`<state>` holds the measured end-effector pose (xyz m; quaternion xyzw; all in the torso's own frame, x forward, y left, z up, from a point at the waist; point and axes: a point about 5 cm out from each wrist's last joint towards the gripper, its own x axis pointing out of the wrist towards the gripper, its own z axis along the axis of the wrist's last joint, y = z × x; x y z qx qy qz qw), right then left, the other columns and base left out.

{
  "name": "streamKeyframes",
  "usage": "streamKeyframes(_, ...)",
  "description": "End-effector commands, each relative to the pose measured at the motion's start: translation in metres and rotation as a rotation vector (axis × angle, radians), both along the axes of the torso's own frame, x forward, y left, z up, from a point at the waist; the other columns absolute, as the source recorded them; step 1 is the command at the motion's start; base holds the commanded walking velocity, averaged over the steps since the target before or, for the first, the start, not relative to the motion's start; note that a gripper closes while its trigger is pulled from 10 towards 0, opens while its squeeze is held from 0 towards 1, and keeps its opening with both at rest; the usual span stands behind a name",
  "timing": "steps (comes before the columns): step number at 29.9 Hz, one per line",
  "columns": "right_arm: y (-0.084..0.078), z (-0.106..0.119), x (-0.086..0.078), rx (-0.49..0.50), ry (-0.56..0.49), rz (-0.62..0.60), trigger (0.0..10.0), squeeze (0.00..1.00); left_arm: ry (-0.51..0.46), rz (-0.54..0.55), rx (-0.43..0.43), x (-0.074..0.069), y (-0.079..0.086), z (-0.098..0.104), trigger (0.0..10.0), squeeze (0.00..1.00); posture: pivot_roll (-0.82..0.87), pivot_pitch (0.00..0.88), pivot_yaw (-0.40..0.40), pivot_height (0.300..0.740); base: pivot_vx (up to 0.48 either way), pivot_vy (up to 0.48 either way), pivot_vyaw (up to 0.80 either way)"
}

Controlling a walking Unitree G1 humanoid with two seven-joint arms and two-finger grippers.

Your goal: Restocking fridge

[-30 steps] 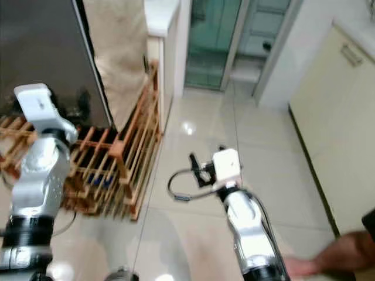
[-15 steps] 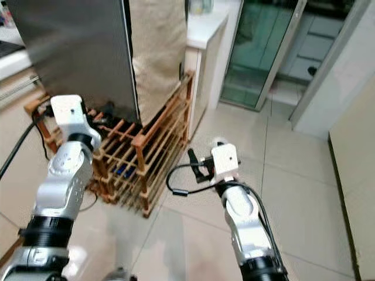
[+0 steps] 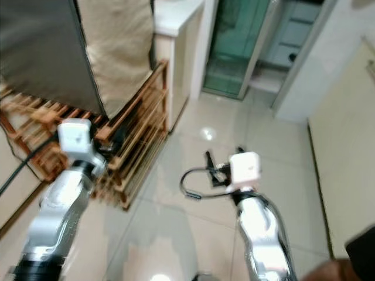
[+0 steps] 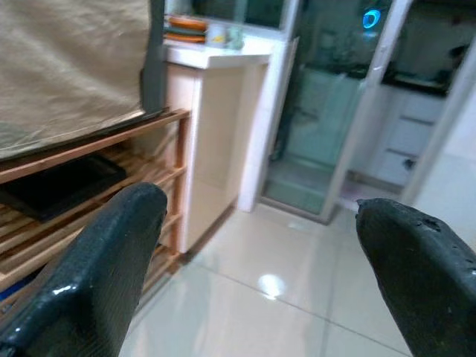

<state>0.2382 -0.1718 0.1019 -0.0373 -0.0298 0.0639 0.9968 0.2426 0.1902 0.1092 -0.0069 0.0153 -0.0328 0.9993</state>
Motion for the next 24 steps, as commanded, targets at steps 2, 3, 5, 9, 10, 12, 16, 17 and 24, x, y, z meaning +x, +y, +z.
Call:
streamKeyframes(2, -0.013, -0.01, -0.016, 0.027, 0.072, -0.028, 10.0, 0.0, 0.027, 0.052, -0.007, -0.029, 0.02, -0.005, 10.0, 0.0, -0.11, 0.0, -0.031, 0.74, 0.0, 0.0, 0.0)
streamKeyframes(3, -0.013, -0.01, -0.016, 0.027, 0.072, -0.028, 10.0, 0.0, 0.027, 0.052, -0.007, -0.029, 0.02, -0.005, 10.0, 0.0, -0.11, 0.0, -0.031, 0.74, 0.0, 0.0, 0.0)
streamKeyframes(5, -0.017, -0.012, -0.017, 0.023, 0.078, -0.03, 10.0, 0.0, 0.035, 0.069, 0.003, -0.035, 0.018, -0.005, 10.0, 0.0, -0.1, 0.0, -0.038, 0.74, 0.0, 0.0, 0.0)
streamKeyframes(9, -0.007, -0.009, -0.004, 0.031, 0.059, 0.009, 10.0, 0.0, -0.023, 0.104, -0.037, -0.014, 0.0, 0.01, 10.0, 0.0, -0.09, 0.0, -0.045, 0.74, 0.24, 0.0, 0.0)
streamKeyframes(10, -0.004, -0.008, 0.001, 0.037, 0.056, 0.015, 10.0, 0.0, -0.027, 0.116, -0.042, -0.008, -0.001, 0.012, 10.0, 0.0, -0.08, 0.0, -0.045, 0.74, 0.48, 0.0, 0.0)
streamKeyframes(12, 0.002, -0.007, 0.007, 0.041, 0.055, 0.034, 10.0, 0.0, -0.03, 0.144, -0.049, 0.002, 0.001, 0.016, 10.0, 0.0, -0.07, 0.0, -0.044, 0.74, 0.48, 0.0, 0.0)
streamKeyframes(16, 0.005, -0.007, 0.012, 0.04, 0.06, 0.048, 10.0, 0.0, -0.027, 0.132, -0.064, 0.011, 0.0, 0.019, 10.0, 0.0, -0.08, 0.0, -0.042, 0.74, 0.48, 0.0, 0.3)
streamKeyframes(17, 0.005, -0.007, 0.012, 0.037, 0.062, 0.049, 10.0, 0.0, -0.032, 0.123, -0.06, 0.013, -0.002, 0.02, 10.0, 0.0, -0.08, 0.0, -0.042, 0.74, 0.48, 0.0, 0.75)
streamKeyframes(24, 0.007, -0.01, 0.015, 0.042, 0.07, 0.038, 10.0, 0.0, -0.056, 0.071, -0.033, 0.025, -0.009, 0.029, 10.0, 0.0, -0.08, 0.0, -0.034, 0.74, 0.48, 0.0, 0.36)
